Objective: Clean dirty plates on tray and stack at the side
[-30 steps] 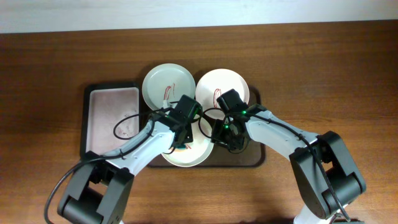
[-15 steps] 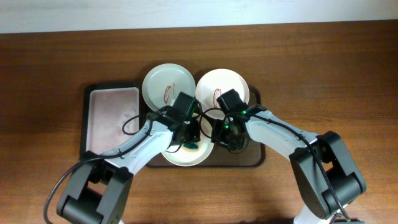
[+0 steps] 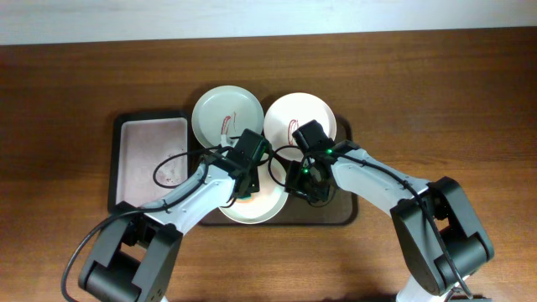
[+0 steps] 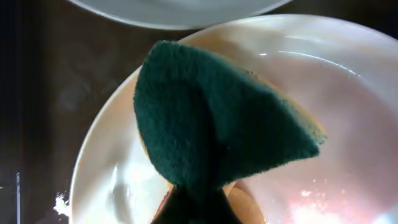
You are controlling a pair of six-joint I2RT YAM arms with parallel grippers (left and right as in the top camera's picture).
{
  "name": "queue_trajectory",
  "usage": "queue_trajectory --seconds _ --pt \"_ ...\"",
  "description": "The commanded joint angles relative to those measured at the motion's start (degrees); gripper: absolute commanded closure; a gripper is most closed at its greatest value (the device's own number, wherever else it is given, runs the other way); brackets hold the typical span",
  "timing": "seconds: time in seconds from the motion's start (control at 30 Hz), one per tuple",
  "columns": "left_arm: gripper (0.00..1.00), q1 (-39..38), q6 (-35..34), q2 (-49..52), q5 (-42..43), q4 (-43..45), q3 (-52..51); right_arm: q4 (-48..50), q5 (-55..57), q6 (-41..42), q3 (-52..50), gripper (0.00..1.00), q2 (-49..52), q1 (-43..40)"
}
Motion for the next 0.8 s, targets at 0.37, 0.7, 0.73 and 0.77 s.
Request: queue_trajectory --seconds 0.37,0.7,0.73,0.77 --pt "1.0 6.47 2.69 -15.78 5.07 -6.4 1.25 2.73 1.95 -18.08 -1.27 0.96 1.03 0.26" --pt "1.0 19.26 20.04 -15.78 18.16 -8.52 1.18 -3.93 5.66 -27.1 2.34 0.96 -5.6 0.26" --pt "1.0 20.98 20.61 -15.78 18.16 -8.9 1.18 -4.83 7.32 -28.0 2.8 0.96 -7.08 0.26" --pt "1.0 22.32 21.2 -15.76 18.16 -8.92 1.09 -5.55 8.9 -28.81 3.15 0.96 -8.26 0.26"
